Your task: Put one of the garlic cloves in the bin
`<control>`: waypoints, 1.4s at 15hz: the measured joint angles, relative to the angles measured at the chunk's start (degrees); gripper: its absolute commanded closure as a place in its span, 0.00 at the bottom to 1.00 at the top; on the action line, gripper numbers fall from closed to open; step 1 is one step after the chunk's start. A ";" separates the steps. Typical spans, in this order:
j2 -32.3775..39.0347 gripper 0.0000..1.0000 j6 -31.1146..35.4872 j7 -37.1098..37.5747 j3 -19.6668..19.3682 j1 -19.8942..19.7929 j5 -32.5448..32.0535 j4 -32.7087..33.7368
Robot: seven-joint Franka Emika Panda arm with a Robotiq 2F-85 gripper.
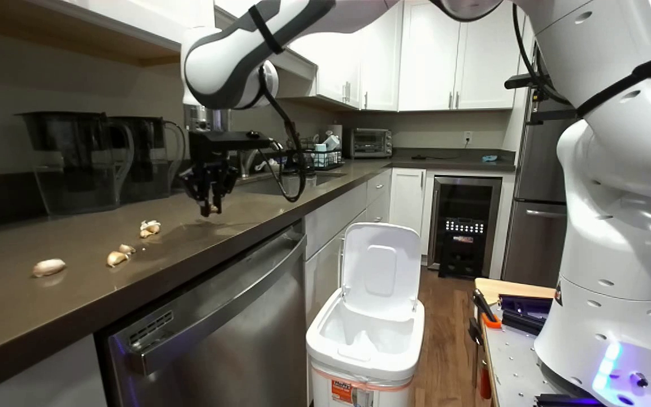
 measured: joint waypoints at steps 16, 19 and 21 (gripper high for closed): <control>-42.48 0.93 1.77 -1.86 -1.71 -9.84 1.89 -51.51; -48.34 0.93 1.83 -2.52 -3.18 -13.19 2.91 -58.39; -51.19 0.93 1.87 -2.57 -3.62 -15.62 2.89 -61.39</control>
